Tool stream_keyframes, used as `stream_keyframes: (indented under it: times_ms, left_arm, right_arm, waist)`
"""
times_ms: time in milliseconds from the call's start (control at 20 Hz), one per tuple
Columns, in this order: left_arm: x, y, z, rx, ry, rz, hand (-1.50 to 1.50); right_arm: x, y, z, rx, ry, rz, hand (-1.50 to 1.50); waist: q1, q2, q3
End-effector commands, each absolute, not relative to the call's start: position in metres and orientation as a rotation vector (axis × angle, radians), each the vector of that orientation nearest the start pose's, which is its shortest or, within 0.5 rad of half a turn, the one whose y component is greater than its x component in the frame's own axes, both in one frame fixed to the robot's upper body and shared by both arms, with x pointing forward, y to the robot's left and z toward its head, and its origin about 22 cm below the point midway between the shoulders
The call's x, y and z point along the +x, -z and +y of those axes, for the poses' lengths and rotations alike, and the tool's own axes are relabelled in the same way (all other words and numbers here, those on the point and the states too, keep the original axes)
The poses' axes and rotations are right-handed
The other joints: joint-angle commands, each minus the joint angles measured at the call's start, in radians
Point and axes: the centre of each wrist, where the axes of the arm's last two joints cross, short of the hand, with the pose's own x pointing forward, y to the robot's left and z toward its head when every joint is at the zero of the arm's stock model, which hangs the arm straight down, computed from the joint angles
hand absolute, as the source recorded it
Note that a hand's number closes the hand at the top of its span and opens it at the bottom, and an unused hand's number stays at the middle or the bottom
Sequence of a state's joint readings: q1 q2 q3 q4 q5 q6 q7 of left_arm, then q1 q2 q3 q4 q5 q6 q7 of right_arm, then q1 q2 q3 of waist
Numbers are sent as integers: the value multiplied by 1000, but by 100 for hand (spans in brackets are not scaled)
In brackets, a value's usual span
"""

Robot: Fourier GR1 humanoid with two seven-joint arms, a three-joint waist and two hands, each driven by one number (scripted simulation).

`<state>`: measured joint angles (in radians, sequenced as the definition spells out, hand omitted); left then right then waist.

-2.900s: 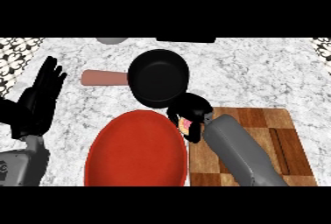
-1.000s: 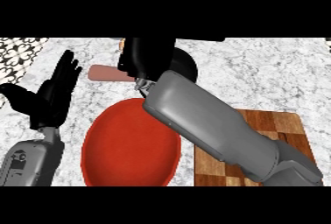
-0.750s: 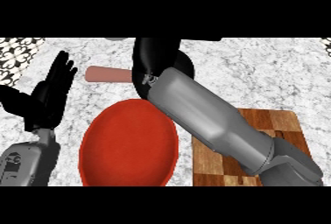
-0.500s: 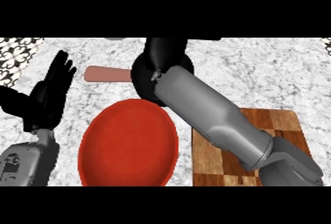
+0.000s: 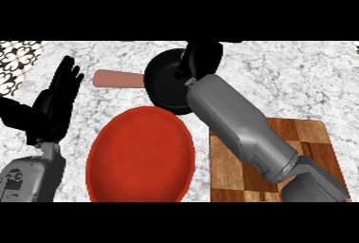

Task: Pick the cupcake from the cutting board and place it in the pot

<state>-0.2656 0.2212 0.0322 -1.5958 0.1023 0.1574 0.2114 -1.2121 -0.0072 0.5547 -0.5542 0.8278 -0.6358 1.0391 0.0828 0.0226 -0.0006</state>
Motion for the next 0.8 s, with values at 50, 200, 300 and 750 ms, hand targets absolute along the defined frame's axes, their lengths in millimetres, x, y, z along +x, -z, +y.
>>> stream_keyframes:
  times_ms: [50, 200, 300, 750]
  left_arm:
    - [300, -71, 258, 139, -3, -1633, 0]
    - [306, -89, 259, 141, -1, -1644, 0]
    - [307, -102, 254, 119, 3, -1660, 0]
    - [294, -86, 265, 169, -36, -1637, 0]
  right_arm:
    - [412, -105, -23, -1051, -311, -1328, -150]
    - [409, -117, -17, -950, -227, -1435, -150]
    - [403, -105, -24, -904, -113, -1523, -150]
    - [400, -129, -30, -703, 173, -1674, -150]
  waist:
    - [6, 11, 0]
    - [5, 4, 1]
    - [10, 7, 4]
    - [-36, -12, 2]
